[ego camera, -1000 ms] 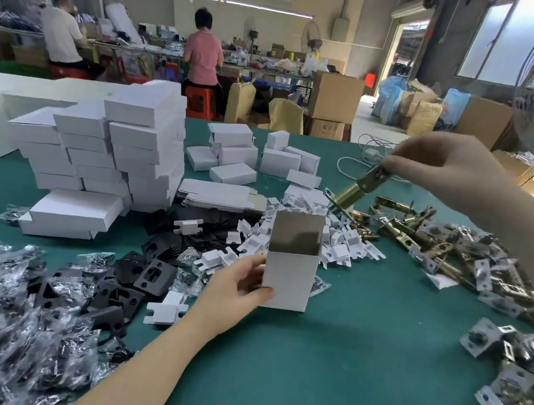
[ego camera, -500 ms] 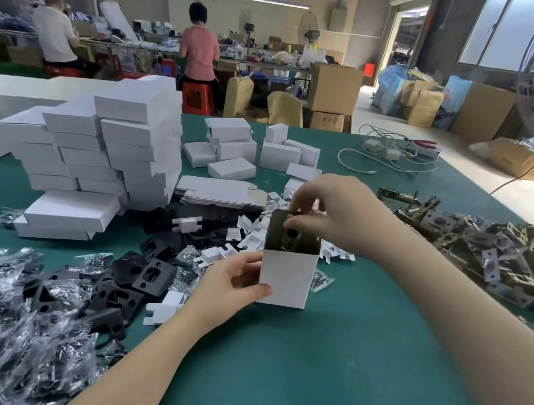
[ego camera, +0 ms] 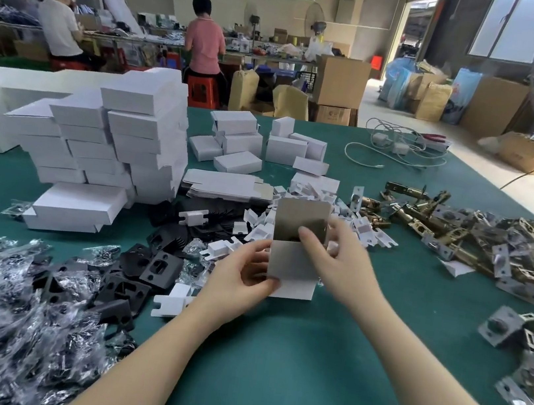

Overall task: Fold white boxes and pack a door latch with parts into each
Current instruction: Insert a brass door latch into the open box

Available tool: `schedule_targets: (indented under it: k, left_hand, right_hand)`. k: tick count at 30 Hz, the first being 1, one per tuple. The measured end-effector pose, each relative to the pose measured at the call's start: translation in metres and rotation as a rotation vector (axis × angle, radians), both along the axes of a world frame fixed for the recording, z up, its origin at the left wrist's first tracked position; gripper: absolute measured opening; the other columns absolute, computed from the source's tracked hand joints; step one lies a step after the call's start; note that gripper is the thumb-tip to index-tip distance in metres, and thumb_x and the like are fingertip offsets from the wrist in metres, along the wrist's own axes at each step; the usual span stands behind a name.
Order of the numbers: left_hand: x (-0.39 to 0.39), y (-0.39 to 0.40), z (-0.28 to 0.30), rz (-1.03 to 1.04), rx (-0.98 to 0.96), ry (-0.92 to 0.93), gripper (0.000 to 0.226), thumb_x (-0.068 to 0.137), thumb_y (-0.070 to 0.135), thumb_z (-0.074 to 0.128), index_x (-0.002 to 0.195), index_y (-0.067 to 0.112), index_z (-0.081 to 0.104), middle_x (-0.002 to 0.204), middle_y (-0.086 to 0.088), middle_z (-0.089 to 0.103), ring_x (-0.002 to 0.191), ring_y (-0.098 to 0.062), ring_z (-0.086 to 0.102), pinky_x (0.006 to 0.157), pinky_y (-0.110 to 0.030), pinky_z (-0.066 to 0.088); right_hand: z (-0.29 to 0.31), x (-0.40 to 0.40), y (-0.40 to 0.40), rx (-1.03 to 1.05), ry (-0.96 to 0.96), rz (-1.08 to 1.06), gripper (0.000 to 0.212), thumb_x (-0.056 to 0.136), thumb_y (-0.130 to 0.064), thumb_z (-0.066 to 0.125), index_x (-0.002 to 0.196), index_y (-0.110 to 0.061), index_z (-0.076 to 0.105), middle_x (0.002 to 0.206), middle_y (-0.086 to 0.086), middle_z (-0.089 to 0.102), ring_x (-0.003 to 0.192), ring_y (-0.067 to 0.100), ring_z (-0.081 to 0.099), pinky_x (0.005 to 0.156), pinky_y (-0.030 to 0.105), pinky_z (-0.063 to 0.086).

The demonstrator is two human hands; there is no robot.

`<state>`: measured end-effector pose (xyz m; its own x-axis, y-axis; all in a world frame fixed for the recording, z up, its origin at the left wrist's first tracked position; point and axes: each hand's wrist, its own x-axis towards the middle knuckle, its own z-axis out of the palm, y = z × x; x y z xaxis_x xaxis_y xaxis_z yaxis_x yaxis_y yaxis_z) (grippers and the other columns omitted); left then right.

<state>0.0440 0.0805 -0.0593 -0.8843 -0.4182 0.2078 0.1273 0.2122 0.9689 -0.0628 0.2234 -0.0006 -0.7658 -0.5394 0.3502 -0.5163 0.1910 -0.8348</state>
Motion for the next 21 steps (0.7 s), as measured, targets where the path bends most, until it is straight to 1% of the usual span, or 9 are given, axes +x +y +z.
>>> schedule_targets:
  k: [1,3,6,8,11,14,16,18,21]
  left_hand:
    - [0.001,0.004,0.001,0.022,-0.022,0.021,0.053,0.087,-0.002,0.067,0.129,0.028,0.055,0.119,0.000,0.068,0.113,-0.012,0.064,0.095,-0.028,0.052]
    - [0.002,0.011,0.006,0.108,-0.045,0.091,0.046,0.091,0.006,0.065,0.125,0.036,0.055,0.122,0.004,0.066,0.115,-0.008,0.062,0.101,-0.035,0.050]
    - [0.005,0.012,0.022,0.261,-0.014,0.240,0.026,0.093,0.030,0.061,0.115,0.044,0.060,0.114,0.012,0.069,0.109,-0.008,0.064,0.096,-0.043,0.053]
    - [0.006,0.003,0.034,0.326,-0.065,0.255,0.023,0.089,0.047,0.057,0.111,0.052,0.060,0.108,0.019,0.068,0.102,-0.008,0.065,0.089,-0.043,0.056]
    - [0.008,-0.006,0.037,0.299,-0.108,0.298,0.027,0.084,0.058,0.053,0.111,0.062,0.055,0.108,0.026,0.064,0.101,0.001,0.062,0.083,-0.020,0.052]
    - [0.009,-0.002,0.022,0.227,-0.163,0.256,0.043,0.085,0.056,0.052,0.127,0.048,0.047,0.119,0.016,0.062,0.101,-0.001,0.060,0.082,-0.013,0.046]
    - [0.008,0.001,0.012,0.154,-0.206,0.229,0.037,0.089,0.050,0.052,0.126,0.045,0.048,0.104,0.020,0.066,0.087,0.003,0.061,0.076,-0.010,0.043]
    - [0.007,0.001,0.007,0.155,-0.267,0.223,0.027,0.093,0.046,0.053,0.119,0.041,0.052,0.084,0.030,0.062,0.073,0.010,0.057,0.068,-0.004,0.040]
    - [0.007,-0.001,0.003,0.183,-0.274,0.199,0.014,0.094,0.043,0.056,0.106,0.036,0.055,0.073,0.032,0.059,0.066,0.011,0.054,0.064,-0.003,0.038]
  right_hand:
    - [-0.011,0.003,-0.001,-0.035,-0.033,-0.024,0.009,0.094,-0.038,0.061,0.087,-0.036,0.054,0.074,-0.023,0.057,0.065,-0.009,0.053,0.057,0.007,0.037]
    - [-0.033,0.009,0.000,-0.112,-0.054,-0.060,0.022,0.098,-0.034,0.055,0.076,-0.035,0.050,0.061,-0.022,0.054,0.058,-0.007,0.048,0.055,0.009,0.036]
    - [-0.053,0.015,0.004,-0.103,-0.107,-0.050,0.007,0.095,-0.035,0.060,0.093,-0.041,0.057,0.069,-0.019,0.060,0.064,-0.004,0.052,0.059,0.009,0.039]
    - [-0.057,0.015,0.007,-0.068,-0.124,-0.027,0.017,0.092,-0.038,0.064,0.106,-0.045,0.057,0.076,-0.014,0.062,0.065,-0.002,0.053,0.060,0.009,0.040]
    - [-0.055,0.016,0.006,-0.042,-0.082,0.049,0.017,0.094,-0.037,0.061,0.101,-0.051,0.056,0.083,-0.026,0.067,0.071,-0.004,0.057,0.063,0.008,0.041]
    - [-0.055,0.022,0.002,-0.022,-0.048,0.099,0.021,0.099,-0.040,0.044,0.111,-0.050,0.057,0.094,-0.042,0.063,0.092,-0.018,0.057,0.076,0.003,0.038]
    - [-0.056,0.021,0.000,-0.072,-0.058,0.004,0.030,0.101,-0.039,0.041,0.121,-0.037,0.063,0.097,-0.032,0.067,0.092,-0.016,0.057,0.082,0.004,0.040]
    - [-0.054,0.011,-0.002,-0.057,0.006,-0.141,0.027,0.101,-0.029,0.049,0.124,-0.025,0.065,0.109,-0.012,0.068,0.088,-0.007,0.058,0.080,0.006,0.039]
    - [-0.050,-0.009,-0.002,0.180,0.129,-0.225,0.036,0.096,-0.025,0.058,0.132,-0.022,0.058,0.122,0.004,0.057,0.098,0.014,0.055,0.079,0.021,0.035]
